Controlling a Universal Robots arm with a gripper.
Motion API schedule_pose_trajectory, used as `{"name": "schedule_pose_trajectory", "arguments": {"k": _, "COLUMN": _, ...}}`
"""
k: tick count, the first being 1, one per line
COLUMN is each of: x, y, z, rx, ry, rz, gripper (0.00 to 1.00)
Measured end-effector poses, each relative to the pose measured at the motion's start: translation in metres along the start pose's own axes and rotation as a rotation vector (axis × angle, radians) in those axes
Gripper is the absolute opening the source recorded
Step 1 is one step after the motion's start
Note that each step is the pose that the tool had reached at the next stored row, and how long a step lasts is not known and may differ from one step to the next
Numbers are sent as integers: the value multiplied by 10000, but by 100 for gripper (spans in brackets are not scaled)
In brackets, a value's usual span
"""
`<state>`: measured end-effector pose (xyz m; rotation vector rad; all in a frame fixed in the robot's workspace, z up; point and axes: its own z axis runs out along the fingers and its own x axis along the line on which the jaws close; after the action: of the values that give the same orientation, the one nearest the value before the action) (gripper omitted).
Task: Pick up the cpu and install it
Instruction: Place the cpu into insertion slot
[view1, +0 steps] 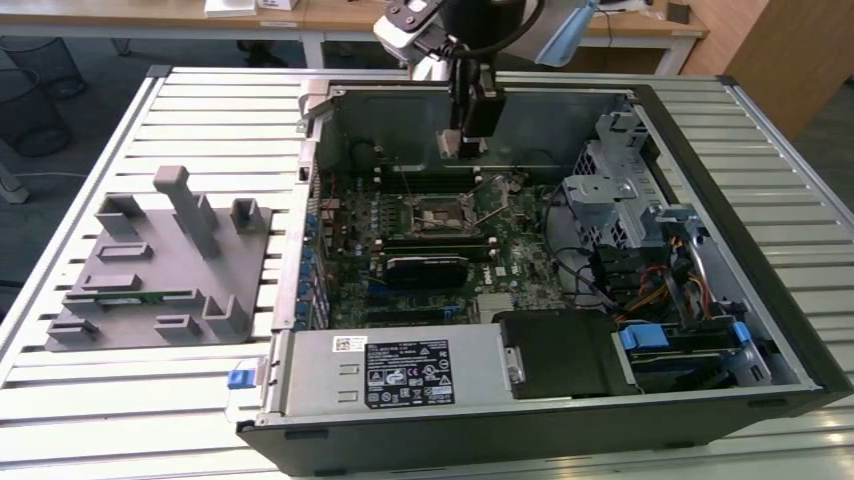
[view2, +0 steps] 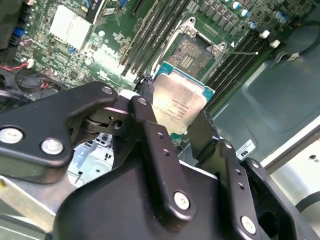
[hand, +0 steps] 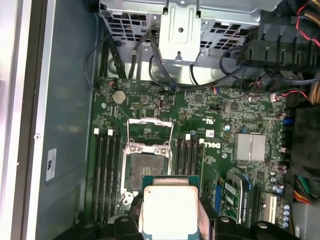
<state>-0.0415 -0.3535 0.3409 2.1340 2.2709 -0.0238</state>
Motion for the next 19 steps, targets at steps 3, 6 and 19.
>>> {"name": "schedule_pose_trajectory", "arguments": {"k": 3, "x": 11, "y": 4, "z": 54, "rx": -1, "ry": 0, "rz": -1, "gripper": 53}}
{"name": "schedule_pose_trajectory", "arguments": {"k": 6, "x": 13, "y": 4, "z": 101, "rx": 0, "ry": -1, "rz": 0, "gripper": 53}}
{"name": "schedule_pose_trajectory", "arguments": {"k": 19, "x": 100, "y": 7, "z": 296, "rx": -2, "ry": -5, "rz": 13, "gripper": 53}}
